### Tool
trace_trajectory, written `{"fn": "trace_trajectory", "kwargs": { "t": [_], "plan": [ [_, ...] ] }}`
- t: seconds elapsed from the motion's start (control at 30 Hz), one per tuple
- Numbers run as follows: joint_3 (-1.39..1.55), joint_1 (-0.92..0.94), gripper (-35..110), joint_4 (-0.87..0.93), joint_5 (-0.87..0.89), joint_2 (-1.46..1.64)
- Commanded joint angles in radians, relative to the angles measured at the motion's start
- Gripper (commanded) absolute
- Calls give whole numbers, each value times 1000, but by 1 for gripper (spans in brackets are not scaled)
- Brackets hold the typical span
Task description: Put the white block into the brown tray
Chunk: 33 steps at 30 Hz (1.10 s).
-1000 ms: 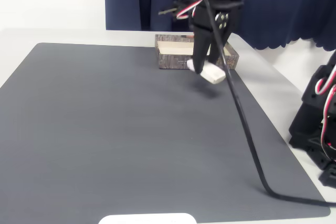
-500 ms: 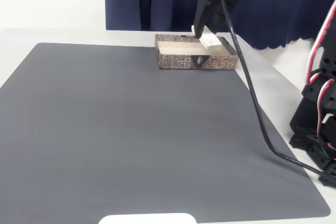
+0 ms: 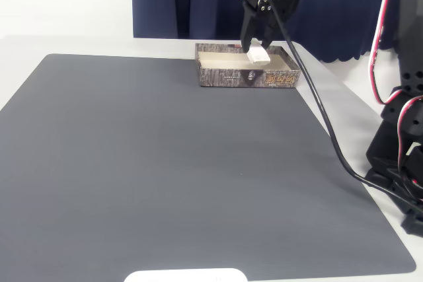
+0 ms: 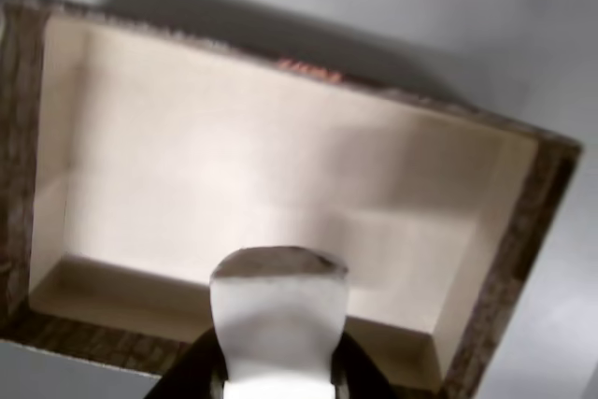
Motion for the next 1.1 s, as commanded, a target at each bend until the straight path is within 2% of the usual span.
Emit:
{"fn": "trace_trajectory", "kwargs": {
  "t": [0.0, 0.07, 0.17, 0.23, 0.43, 0.53, 0.63, 0.87, 1.07],
  "plan": [
    [-52, -5, 0, 8, -15, 6],
    [-64, -11, 0, 8, -152, 6],
    [-91, -14, 0, 8, -673, 6],
    [-91, -17, 0, 14, -930, 12],
    [-104, -9, 0, 15, -1267, 12],
    [-126, -6, 0, 12, -1364, 6],
    [-137, -6, 0, 11, -1387, -5],
    [-166, -14, 0, 14, -1373, -57],
    [-241, -14, 0, 6, -1282, -153]
  ]
}}
